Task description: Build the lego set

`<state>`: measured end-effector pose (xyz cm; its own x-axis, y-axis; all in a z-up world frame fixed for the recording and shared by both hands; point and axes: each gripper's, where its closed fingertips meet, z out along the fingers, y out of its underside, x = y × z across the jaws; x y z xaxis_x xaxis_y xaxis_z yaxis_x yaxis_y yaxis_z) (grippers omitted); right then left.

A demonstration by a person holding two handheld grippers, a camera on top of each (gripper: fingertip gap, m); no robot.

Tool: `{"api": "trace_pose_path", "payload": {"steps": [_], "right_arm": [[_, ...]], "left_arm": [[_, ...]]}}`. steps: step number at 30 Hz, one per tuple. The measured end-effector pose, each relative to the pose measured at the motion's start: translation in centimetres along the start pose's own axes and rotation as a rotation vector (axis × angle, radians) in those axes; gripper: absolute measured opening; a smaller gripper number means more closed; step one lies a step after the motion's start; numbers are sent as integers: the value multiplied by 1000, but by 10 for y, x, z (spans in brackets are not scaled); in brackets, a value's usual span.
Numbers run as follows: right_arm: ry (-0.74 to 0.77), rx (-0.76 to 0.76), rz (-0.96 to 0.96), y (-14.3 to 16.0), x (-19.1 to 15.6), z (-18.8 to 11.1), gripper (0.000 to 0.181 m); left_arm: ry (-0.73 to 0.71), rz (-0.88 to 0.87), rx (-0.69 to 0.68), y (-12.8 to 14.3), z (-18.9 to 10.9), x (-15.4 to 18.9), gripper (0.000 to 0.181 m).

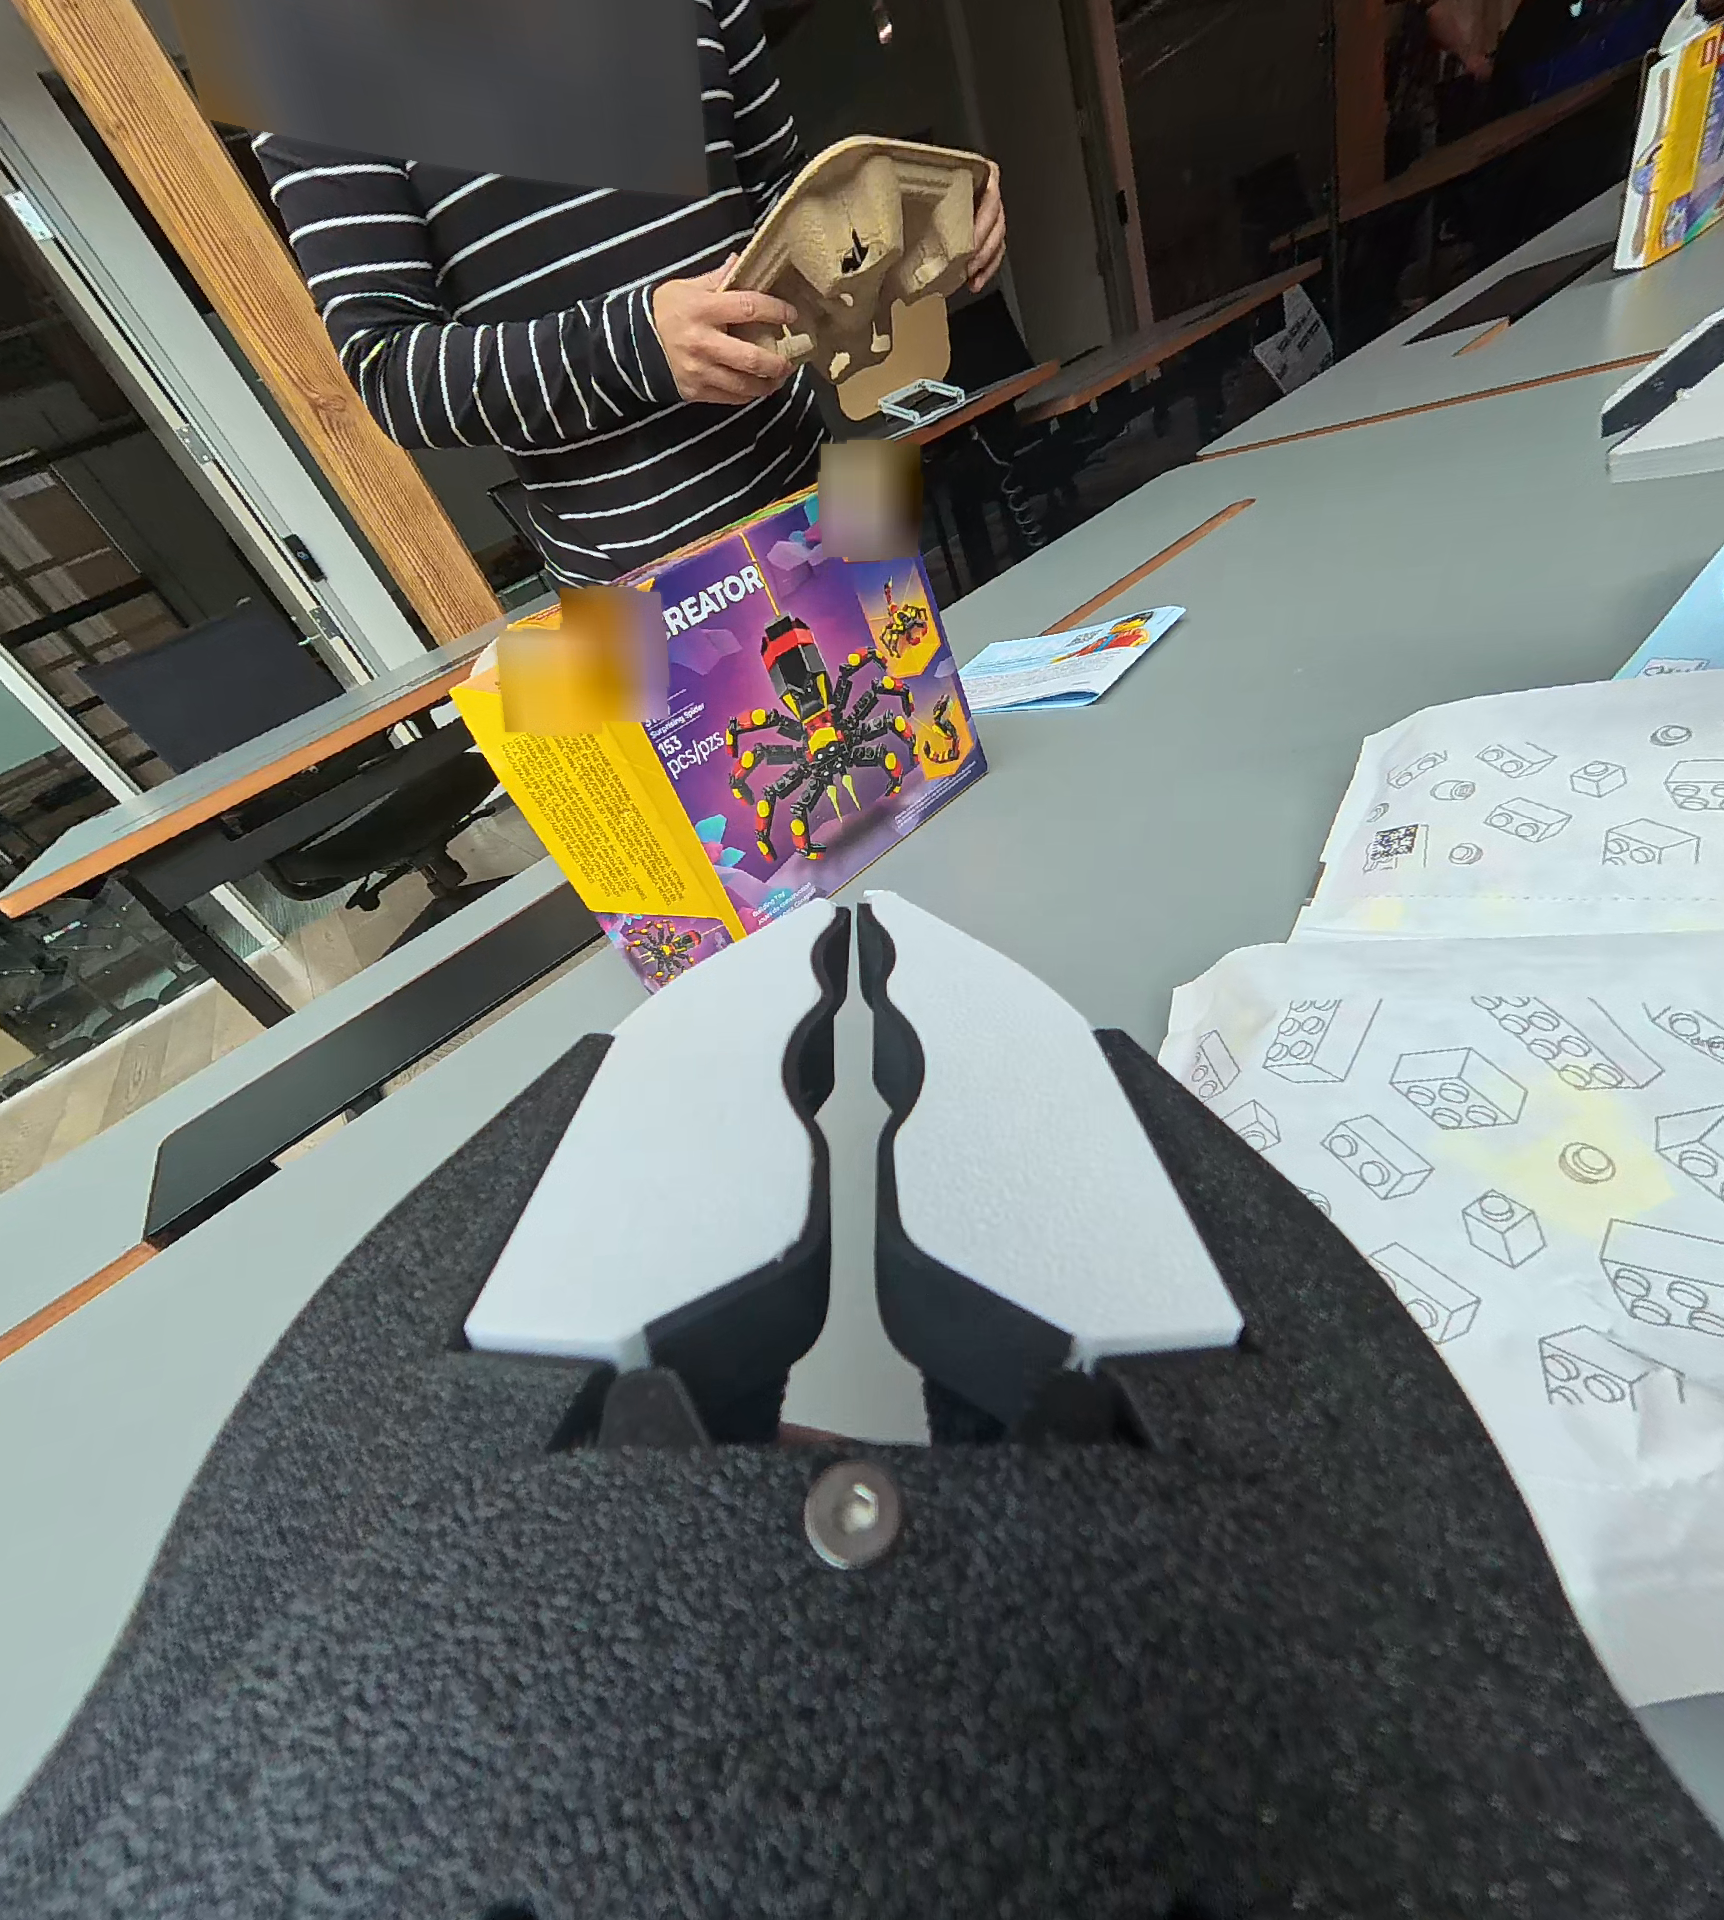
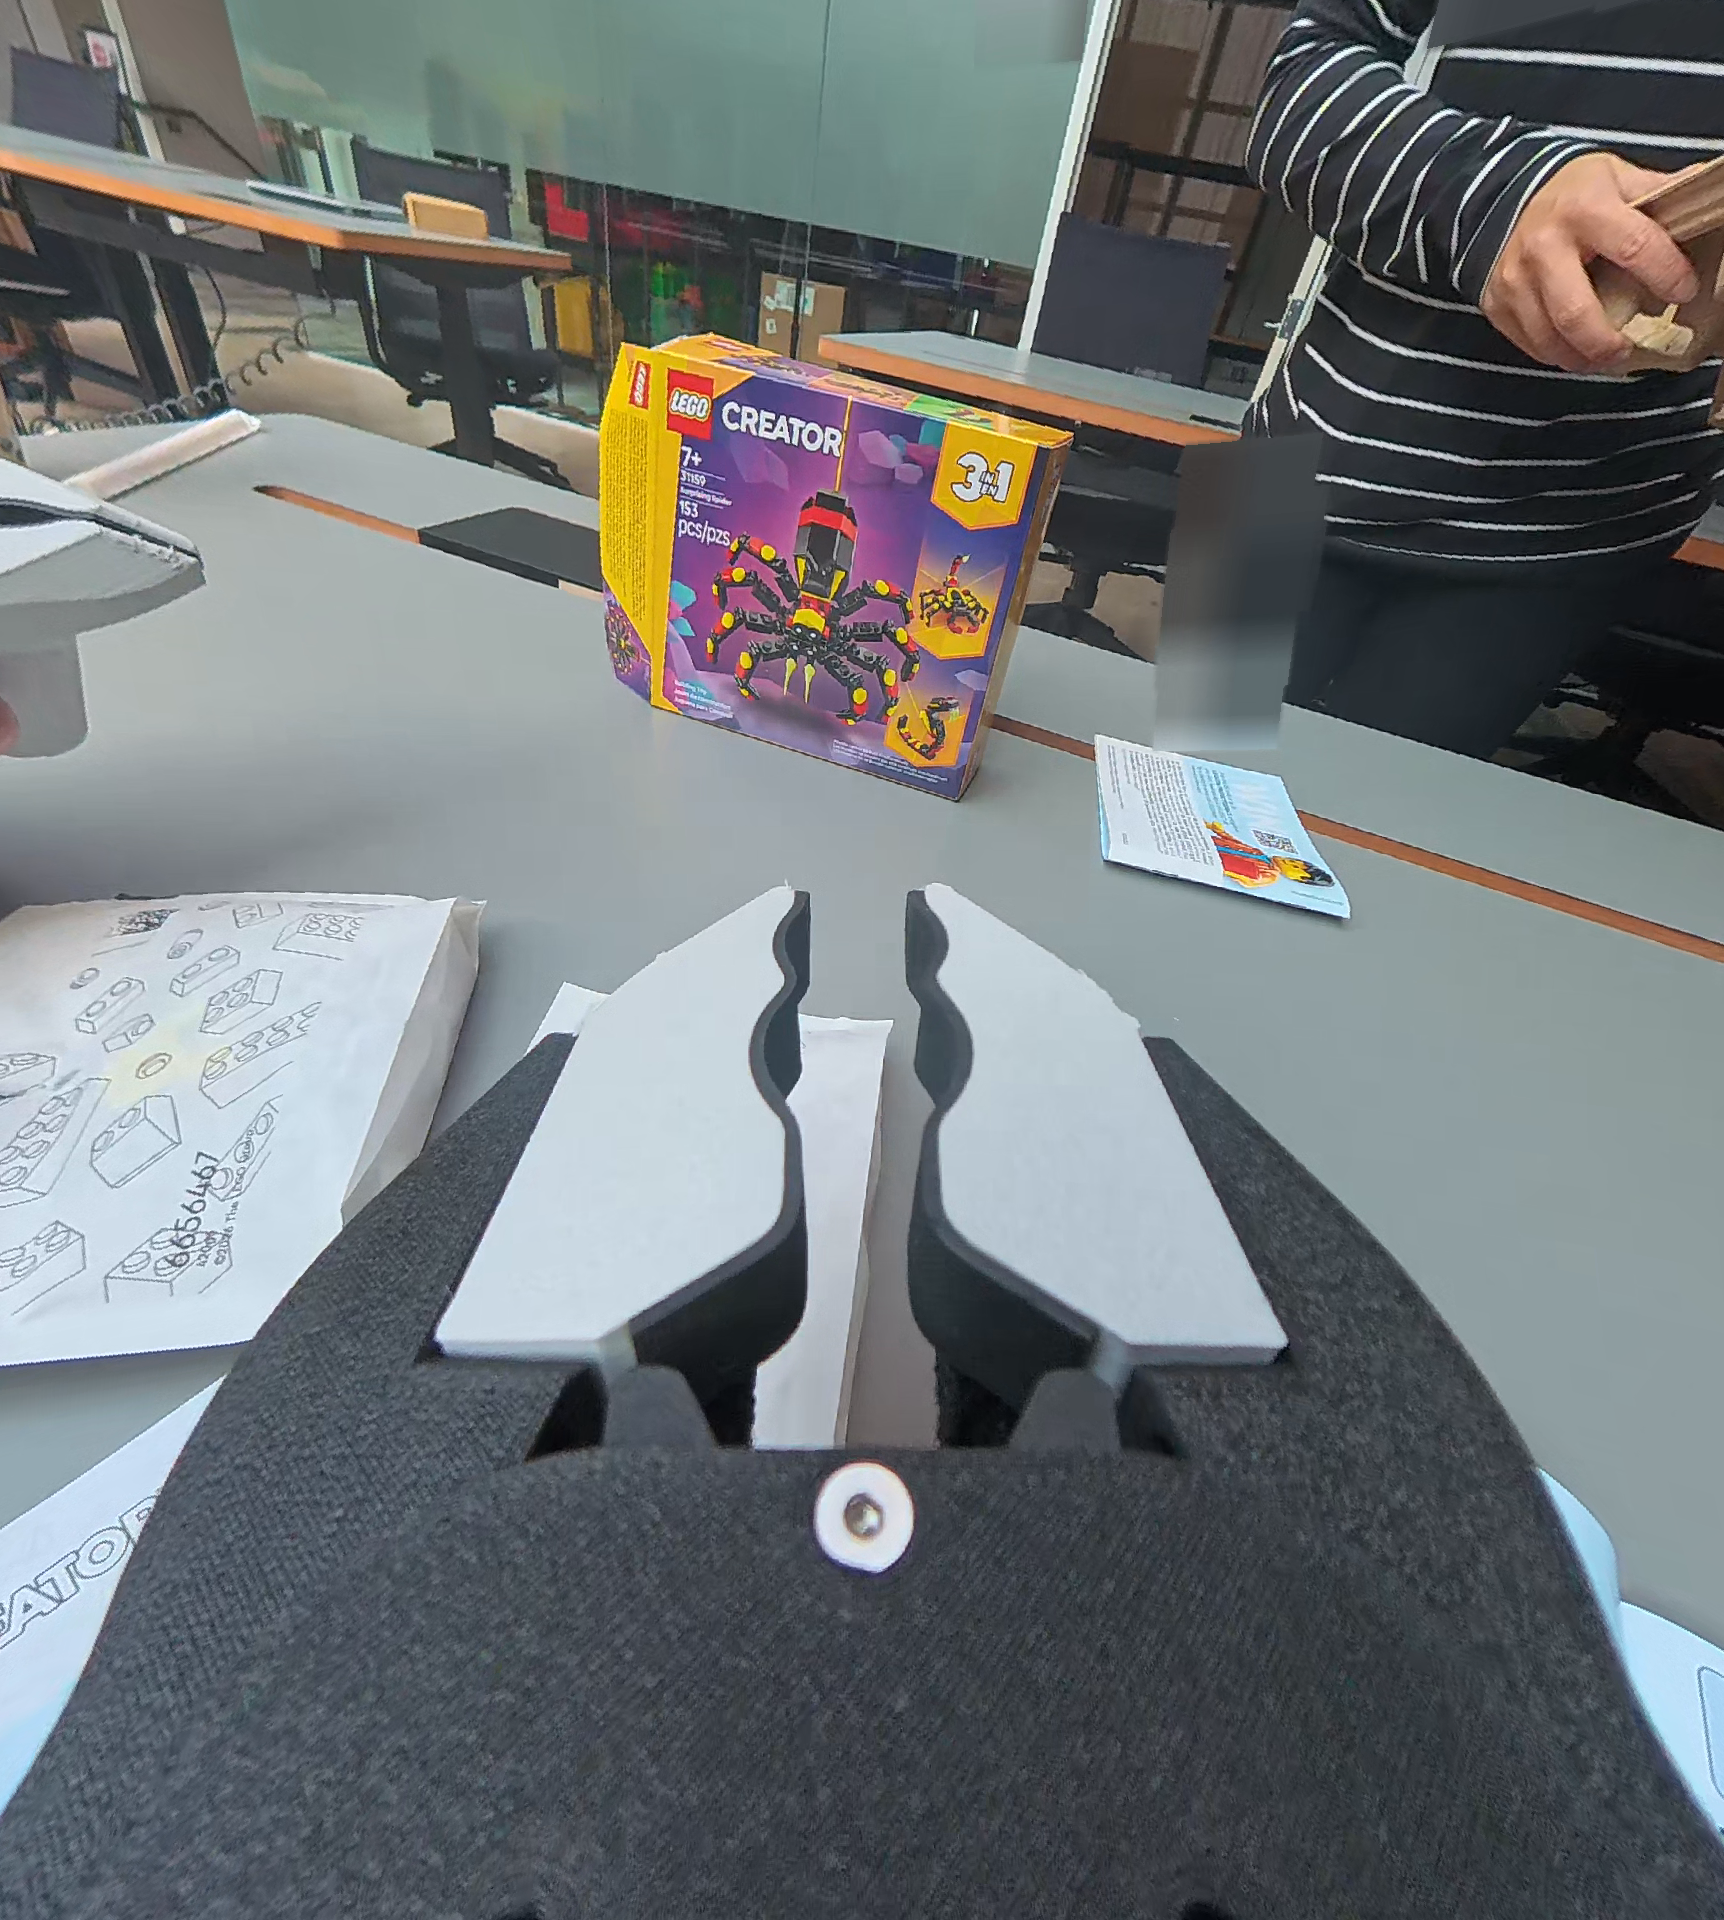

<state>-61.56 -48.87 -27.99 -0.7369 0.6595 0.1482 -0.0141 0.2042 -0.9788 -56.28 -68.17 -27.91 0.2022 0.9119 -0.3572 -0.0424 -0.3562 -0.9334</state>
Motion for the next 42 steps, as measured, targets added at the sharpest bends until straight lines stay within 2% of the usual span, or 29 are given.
{"api": "trace_pose_path", "payload": {"steps": [42], "right_arm": [[-5,-16,-25,1,-3,2,19]], "left_arm": [[12,2,-14,2,1,0,2]]}}
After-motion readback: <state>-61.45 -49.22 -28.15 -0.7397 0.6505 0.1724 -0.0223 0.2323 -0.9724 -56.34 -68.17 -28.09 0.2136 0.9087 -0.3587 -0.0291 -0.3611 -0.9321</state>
